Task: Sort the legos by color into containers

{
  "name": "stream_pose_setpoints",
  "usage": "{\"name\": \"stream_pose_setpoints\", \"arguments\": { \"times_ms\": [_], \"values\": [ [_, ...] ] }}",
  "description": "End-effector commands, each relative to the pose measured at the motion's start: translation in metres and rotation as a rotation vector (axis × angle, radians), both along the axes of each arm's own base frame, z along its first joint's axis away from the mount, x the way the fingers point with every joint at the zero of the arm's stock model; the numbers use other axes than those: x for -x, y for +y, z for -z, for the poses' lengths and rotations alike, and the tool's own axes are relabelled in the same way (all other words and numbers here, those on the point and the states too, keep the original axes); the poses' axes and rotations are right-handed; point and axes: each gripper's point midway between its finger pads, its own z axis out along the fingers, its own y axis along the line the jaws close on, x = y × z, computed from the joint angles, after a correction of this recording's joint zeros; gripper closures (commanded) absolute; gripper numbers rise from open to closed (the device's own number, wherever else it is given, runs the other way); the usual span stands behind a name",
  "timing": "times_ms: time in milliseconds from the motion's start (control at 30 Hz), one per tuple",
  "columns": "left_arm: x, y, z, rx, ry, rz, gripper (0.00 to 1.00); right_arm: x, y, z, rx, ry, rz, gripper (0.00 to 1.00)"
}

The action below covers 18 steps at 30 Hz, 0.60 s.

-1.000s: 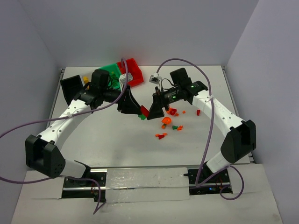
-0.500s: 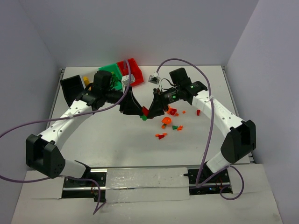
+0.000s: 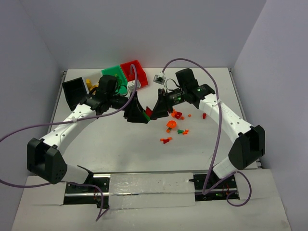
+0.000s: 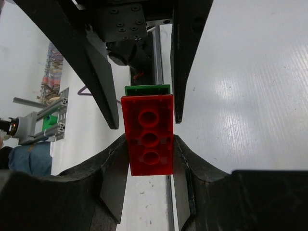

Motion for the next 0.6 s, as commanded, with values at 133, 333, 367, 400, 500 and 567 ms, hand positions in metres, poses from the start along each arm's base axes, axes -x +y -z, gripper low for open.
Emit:
{"name": "stream_pose_setpoints", "arguments": {
  "times_ms": [133, 333, 367, 400, 500, 567],
  "values": [
    [0.008, 0.0, -0.007, 0.039, -0.016, 0.035, 0.71, 0.003, 0.0, -0.018, -0.04, -0.068, 0.003, 1.0],
    [0.003, 0.011, -0.002, 0.059, -0.015, -0.015, 1.0, -0.004, -0.008, -0.017, -0.028, -0.088, 0.038, 1.0],
    [0.0, 0.018, 0.004, 0.05, -0.001, -0.031, 1.0, -0.01, -0.013, -0.019, -0.031, -0.096, 0.06, 1.0],
    [-0.004, 0.023, 0.009, 0.044, -0.013, -0.044, 1.0, -0.014, -0.017, -0.021, -0.03, -0.103, 0.076, 1.0],
    [-0.01, 0.039, 0.037, -0.008, -0.016, -0.073, 1.0, -0.035, -0.03, -0.04, -0.049, -0.157, 0.146, 1.0],
    [-0.019, 0.052, 0.057, -0.062, -0.017, -0.111, 1.0, -0.051, -0.042, -0.053, -0.062, -0.181, 0.205, 1.0]
  ]
}}
